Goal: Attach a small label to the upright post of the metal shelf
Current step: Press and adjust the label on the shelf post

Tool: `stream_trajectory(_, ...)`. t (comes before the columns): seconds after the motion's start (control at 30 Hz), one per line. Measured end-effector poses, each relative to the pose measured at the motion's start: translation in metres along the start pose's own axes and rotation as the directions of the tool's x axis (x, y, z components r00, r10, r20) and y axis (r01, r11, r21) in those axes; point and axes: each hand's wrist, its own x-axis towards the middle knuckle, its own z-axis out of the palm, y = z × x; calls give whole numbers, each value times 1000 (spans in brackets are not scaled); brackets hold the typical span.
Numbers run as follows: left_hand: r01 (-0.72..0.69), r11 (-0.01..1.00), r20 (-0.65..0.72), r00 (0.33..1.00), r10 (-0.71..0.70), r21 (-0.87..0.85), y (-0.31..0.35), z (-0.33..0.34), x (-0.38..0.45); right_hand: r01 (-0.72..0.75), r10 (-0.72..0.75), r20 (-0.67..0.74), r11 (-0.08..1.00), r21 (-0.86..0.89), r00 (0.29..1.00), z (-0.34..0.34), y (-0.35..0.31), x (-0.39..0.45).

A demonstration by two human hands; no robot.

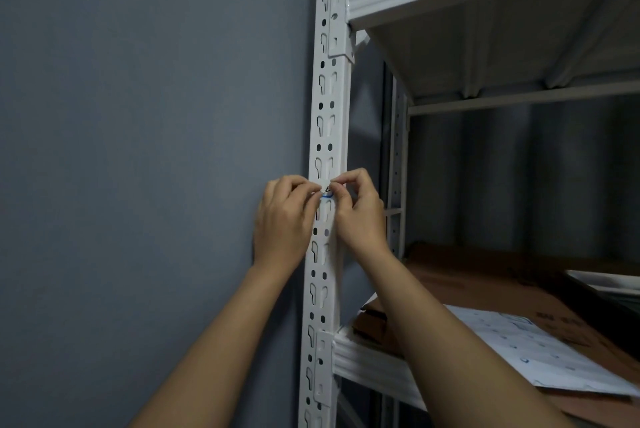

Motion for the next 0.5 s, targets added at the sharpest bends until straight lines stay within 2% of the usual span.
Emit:
stream_trajectory(0.23,-132,984,-27,990,136,117,-1,2,3,-3,3,9,1000,-5,1000,-1,-1,-1)
stream_trajectory(0.37,-319,886,-15,939,344,337,-4,4,13,-12,13,8,1000,-19,1000,-1,-1,-1)
stream_trajectory(0.5,-373,830,0,912,410,414,-7,8,21,-8,8,-3,1000,-30,1000,-1,-3,-1)
